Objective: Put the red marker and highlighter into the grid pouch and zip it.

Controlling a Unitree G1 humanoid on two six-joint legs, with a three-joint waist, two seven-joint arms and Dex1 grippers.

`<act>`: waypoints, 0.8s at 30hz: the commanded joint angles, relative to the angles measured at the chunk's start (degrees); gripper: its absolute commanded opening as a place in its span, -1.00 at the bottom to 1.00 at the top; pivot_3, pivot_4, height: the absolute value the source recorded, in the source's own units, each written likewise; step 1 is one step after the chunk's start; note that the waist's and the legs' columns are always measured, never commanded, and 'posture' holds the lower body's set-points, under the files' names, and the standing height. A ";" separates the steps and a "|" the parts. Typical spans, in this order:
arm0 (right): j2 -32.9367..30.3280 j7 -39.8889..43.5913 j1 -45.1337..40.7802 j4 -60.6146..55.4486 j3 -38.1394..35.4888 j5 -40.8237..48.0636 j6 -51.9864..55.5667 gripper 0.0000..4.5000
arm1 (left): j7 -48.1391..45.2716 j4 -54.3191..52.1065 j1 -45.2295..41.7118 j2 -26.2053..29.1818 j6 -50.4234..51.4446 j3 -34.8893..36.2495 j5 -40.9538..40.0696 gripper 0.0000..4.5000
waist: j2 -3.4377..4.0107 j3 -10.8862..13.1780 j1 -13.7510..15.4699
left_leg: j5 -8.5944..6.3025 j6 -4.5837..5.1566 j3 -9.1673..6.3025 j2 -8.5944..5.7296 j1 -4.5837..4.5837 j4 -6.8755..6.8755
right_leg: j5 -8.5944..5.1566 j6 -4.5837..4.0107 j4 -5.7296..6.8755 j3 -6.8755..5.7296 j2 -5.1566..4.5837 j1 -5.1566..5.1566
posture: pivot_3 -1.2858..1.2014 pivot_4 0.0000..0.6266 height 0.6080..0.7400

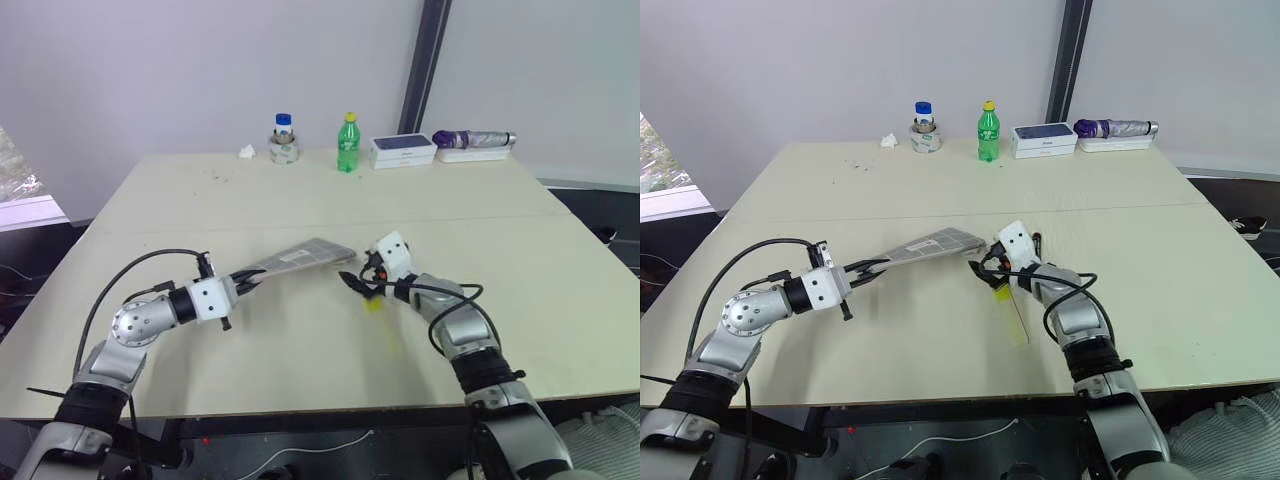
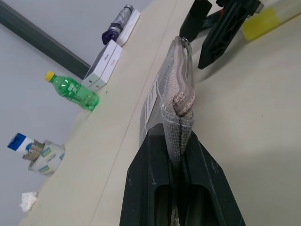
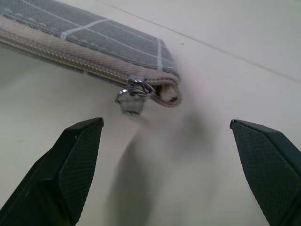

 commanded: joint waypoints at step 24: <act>0.00 2.44 1.47 -9.05 -0.11 6.05 8.52 -0.99 | 2.43 1.67 0.63 1.23 -3.75 1.92 3.07 -1.00 | 0.00 0.00 -0.04 | -0.01 0.01 0.02 0.00 0.00 -0.05 | 0.00 0.00 0.01 0.02 0.01 -0.07 | 0.03 -0.52 1.00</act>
